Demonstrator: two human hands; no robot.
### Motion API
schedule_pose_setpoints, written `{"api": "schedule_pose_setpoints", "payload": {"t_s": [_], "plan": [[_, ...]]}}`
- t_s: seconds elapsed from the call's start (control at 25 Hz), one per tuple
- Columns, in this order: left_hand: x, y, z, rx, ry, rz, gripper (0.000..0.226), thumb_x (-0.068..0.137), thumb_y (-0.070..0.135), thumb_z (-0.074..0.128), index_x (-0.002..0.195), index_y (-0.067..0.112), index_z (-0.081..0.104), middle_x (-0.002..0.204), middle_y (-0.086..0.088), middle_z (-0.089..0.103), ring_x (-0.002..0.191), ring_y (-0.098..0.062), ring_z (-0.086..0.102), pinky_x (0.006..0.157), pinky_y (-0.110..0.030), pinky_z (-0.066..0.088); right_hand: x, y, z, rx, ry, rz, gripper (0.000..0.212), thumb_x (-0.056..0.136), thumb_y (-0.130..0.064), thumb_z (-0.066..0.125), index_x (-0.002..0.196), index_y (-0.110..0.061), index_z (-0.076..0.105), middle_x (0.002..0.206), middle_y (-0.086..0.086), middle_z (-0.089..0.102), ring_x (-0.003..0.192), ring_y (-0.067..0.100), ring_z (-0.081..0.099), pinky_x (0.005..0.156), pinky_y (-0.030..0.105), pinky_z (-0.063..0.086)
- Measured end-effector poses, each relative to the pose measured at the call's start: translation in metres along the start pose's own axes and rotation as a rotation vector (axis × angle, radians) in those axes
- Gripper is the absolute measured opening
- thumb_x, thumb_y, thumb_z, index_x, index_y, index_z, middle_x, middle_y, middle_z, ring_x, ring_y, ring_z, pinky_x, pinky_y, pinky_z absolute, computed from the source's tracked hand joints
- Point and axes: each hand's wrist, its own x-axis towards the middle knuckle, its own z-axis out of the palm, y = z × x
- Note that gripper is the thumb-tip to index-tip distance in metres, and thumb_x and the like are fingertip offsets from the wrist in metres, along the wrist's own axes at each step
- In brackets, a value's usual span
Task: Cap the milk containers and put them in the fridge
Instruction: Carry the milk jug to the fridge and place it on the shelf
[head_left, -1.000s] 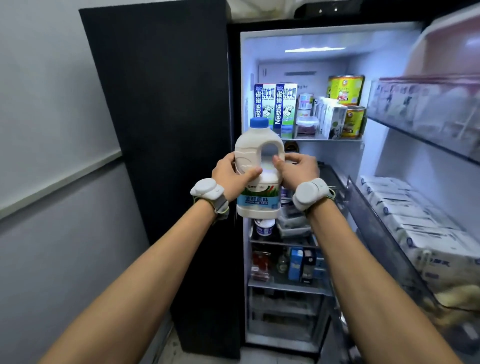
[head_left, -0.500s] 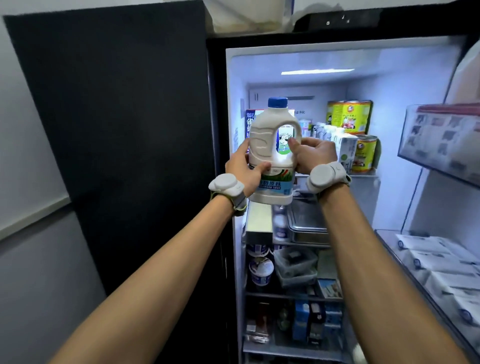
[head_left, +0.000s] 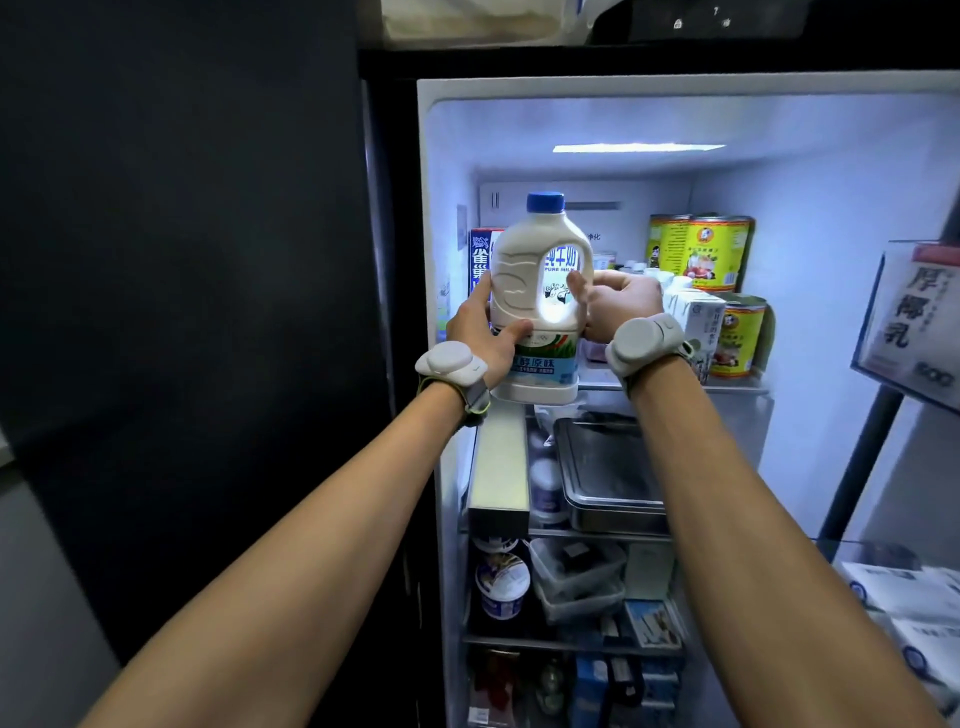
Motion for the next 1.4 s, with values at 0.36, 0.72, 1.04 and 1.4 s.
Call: {"api": "schedule_pose_setpoints", "payload": {"t_s": [0.36, 0.72, 1.04, 1.4], "plan": [[0.011, -0.021, 0.016, 0.132, -0.011, -0.077, 0.072, 0.082, 0.02, 0.075, 0.144, 0.022, 0.039, 0.122, -0.005, 0.067, 0.111, -0.027, 0.063, 0.095, -0.032, 0.049, 0.028, 0.018, 0.016, -0.081, 0.012, -0.008, 0.042, 0.082, -0.046, 0.077, 0.113, -0.02, 0.076, 0.108, 0.007, 0.079, 0.105, 0.033, 0.073, 0.092, 0.051, 0.06], [0.016, -0.032, 0.028, 0.255, 0.023, -0.211, 0.041, 0.089, 0.028, 0.069, 0.123, 0.011, 0.056, 0.121, -0.008, 0.068, 0.113, -0.03, 0.062, 0.088, -0.027, 0.044, 0.03, 0.038, 0.014, -0.143, -0.249, -0.153, 0.042, 0.097, -0.002, 0.061, 0.138, 0.0, 0.051, 0.128, 0.02, 0.067, 0.114, 0.025, 0.066, 0.096, 0.029, 0.054], [0.045, -0.05, 0.048, 0.279, 0.058, -0.301, 0.038, 0.094, 0.025, 0.064, 0.121, 0.004, 0.048, 0.121, -0.015, 0.063, 0.114, -0.033, 0.057, 0.079, -0.028, 0.032, 0.069, 0.051, 0.028, -0.234, -0.228, -0.154, 0.049, 0.093, -0.006, 0.068, 0.14, -0.008, 0.056, 0.126, 0.018, 0.071, 0.115, 0.027, 0.068, 0.104, 0.04, 0.054], [0.094, -0.076, 0.069, 0.312, 0.038, -0.373, 0.037, 0.093, 0.018, 0.064, 0.121, 0.003, 0.047, 0.121, -0.016, 0.062, 0.113, -0.034, 0.059, 0.089, -0.039, 0.047, 0.119, 0.067, 0.045, -0.257, -0.226, -0.128, 0.048, 0.094, -0.008, 0.067, 0.14, -0.014, 0.057, 0.121, 0.015, 0.073, 0.103, 0.021, 0.067, 0.091, 0.029, 0.053]]}}
